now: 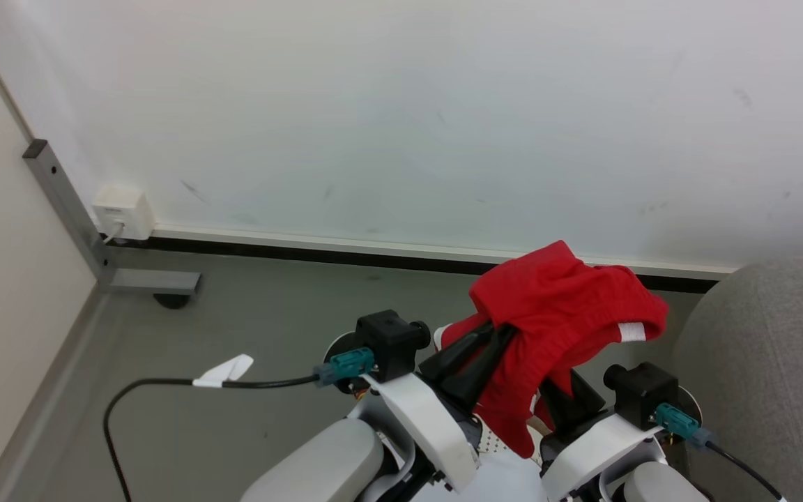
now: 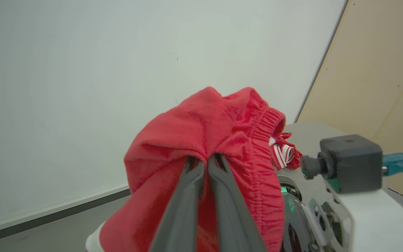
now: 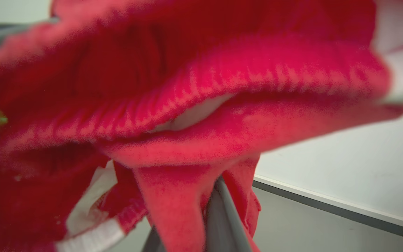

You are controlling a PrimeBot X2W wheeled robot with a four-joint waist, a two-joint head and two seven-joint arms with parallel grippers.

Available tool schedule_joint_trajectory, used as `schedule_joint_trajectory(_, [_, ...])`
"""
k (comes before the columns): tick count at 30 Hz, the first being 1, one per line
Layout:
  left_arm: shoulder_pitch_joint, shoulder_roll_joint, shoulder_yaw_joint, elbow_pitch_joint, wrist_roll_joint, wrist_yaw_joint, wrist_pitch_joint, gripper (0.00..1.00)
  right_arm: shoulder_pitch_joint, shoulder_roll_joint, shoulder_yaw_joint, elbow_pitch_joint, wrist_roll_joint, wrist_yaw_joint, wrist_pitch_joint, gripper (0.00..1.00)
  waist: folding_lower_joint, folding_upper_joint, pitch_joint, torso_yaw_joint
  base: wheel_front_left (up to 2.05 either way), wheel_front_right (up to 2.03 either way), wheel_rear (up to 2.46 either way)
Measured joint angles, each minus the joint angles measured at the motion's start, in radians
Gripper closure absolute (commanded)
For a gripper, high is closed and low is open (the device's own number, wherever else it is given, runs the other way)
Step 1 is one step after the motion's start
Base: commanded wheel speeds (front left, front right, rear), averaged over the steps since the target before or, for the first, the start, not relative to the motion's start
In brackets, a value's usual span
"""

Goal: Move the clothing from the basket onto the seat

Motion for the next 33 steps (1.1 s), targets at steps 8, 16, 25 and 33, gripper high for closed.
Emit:
schedule_joint_trajectory(8, [0.009, 0.008, -0.004, -0.017, 0.0, 0.008, -0.003, 0.0, 0.02, -0.01, -0.059, -0.038, 0.0, 0.0, 0.0, 1.0, 0.0, 0.0, 0.012, -0.075, 0.0, 0.0, 0.0])
schedule_joint_trajectory(16, [0.02, 0.026, -0.009, -0.032, 0.0, 0.014, -0.003, 0.0, 0.056, -0.041, -0.137, -0.069, -0.001, 0.0, 0.0, 1.0, 0.0, 0.0, 0.031, -0.192, 0.0, 0.0, 0.0])
schedule_joint_trajectory(25, [0.033, 0.045, -0.016, -0.038, 0.008, 0.022, -0.015, 0.0, 0.09, -0.082, -0.248, -0.116, -0.018, 0.0, 0.0, 1.0, 0.0, 0.0, 0.056, -0.346, 0.0, 0.0, 0.0])
schedule_joint_trajectory(33, [0.033, 0.051, -0.038, -0.033, 0.061, 0.031, -0.034, 0.0, 0.121, -0.106, -0.344, -0.166, -0.031, 0.0, 0.0, 1.0, 0.0, 0.0, 0.069, -0.472, 0.0, 0.0, 0.0])
